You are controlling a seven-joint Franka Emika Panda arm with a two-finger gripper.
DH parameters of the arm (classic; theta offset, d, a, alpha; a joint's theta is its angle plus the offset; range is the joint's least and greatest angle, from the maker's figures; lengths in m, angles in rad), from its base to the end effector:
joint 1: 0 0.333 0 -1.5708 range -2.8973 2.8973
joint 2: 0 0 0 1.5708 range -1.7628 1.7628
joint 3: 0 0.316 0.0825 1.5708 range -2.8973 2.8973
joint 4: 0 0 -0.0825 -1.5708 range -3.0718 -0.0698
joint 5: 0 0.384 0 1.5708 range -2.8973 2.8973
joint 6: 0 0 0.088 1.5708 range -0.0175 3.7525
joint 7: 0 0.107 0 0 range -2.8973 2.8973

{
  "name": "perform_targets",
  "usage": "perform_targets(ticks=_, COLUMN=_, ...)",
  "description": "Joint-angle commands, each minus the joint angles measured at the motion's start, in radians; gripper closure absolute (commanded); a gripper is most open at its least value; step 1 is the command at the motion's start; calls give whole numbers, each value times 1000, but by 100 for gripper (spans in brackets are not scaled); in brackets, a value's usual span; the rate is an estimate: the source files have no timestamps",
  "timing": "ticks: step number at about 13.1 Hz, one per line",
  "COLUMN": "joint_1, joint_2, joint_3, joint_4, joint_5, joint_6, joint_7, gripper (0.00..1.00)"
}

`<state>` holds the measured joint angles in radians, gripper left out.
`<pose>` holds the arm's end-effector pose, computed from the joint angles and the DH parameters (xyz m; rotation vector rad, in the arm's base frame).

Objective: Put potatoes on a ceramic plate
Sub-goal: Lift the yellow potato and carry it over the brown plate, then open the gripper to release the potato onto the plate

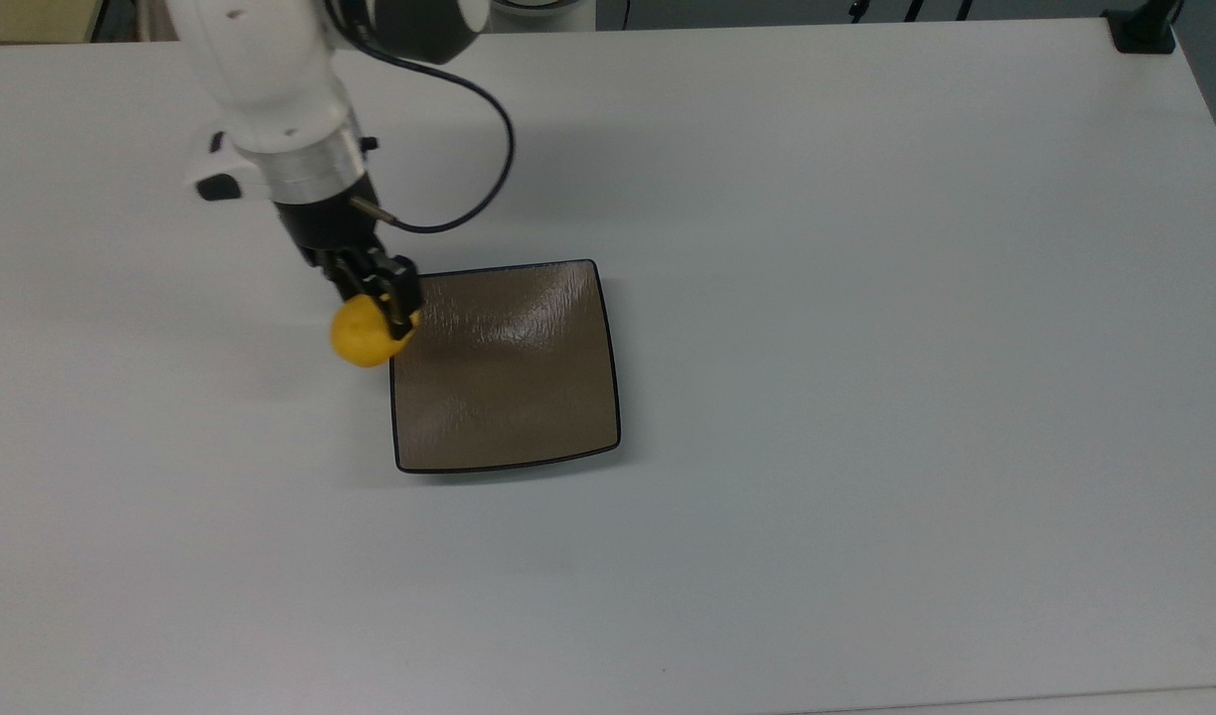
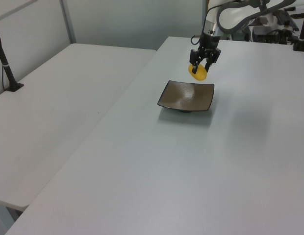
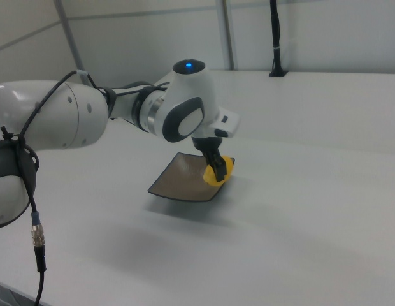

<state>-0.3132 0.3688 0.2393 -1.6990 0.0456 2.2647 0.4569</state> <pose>0.6712 -0.0653 0.4061 -2.8468 0.8507 -0.2677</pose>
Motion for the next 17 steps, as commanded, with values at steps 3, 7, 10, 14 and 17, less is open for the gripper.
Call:
perform_targets(ticks=3, joint_1=42, joint_2=13, joint_3=21, joint_4=4, joint_5=13, joint_6=-27, joint_7=17, gripper=0)
perform_targets(ticks=7, joint_1=42, joint_2=12, joint_3=21, joint_4=16, joint_5=13, joint_6=-30, joint_7=14, gripper=0)
perform_targets(ticks=10, joint_1=43, joint_2=-11, joint_3=21, joint_4=18, joint_5=7, joint_6=-104, joint_7=-19, gripper=0)
perform_targets(ticks=14, joint_1=158, joint_2=-109, joint_3=-98, joint_4=12, joint_5=13, joint_6=-336, joint_7=-257, gripper=0)
perform_targets(ticks=17, joint_1=232, joint_2=-215, joint_3=-169, joint_4=-49, joint_5=17, joint_6=-491, joint_7=-418, gripper=0)
